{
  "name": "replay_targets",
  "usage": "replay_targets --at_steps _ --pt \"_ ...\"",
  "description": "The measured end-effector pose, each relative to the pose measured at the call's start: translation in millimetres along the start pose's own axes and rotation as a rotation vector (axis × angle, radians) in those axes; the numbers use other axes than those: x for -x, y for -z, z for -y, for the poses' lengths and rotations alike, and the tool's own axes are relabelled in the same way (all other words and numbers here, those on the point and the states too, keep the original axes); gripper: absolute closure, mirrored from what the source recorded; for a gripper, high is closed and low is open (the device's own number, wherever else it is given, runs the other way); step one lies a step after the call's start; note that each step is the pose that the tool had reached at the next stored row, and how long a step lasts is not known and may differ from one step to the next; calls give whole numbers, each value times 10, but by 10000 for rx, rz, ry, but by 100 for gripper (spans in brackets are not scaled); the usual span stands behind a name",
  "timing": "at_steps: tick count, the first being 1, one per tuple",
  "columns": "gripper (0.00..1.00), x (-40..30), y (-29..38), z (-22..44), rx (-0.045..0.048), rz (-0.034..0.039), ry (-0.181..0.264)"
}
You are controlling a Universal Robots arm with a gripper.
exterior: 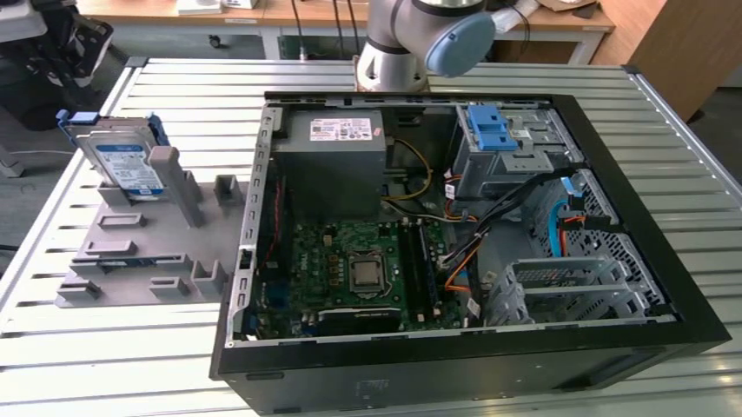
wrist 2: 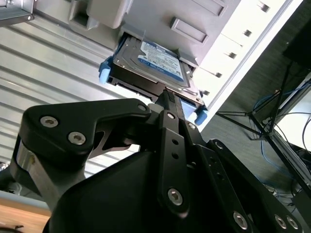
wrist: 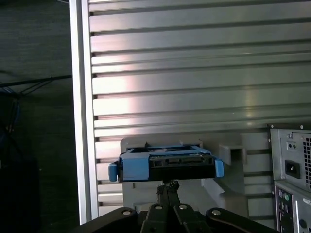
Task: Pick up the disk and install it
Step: 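Reach for the disk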
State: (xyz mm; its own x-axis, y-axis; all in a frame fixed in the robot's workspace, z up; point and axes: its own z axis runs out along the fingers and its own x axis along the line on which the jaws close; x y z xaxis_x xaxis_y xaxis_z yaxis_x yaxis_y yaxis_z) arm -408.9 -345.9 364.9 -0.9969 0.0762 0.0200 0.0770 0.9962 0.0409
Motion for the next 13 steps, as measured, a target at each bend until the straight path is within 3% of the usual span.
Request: replay_targets --at_steps 8,13 --pt "89 -167 -29 -28 0 -10 -1" --pt "89 -186 -33 -26 0 -13 -1"
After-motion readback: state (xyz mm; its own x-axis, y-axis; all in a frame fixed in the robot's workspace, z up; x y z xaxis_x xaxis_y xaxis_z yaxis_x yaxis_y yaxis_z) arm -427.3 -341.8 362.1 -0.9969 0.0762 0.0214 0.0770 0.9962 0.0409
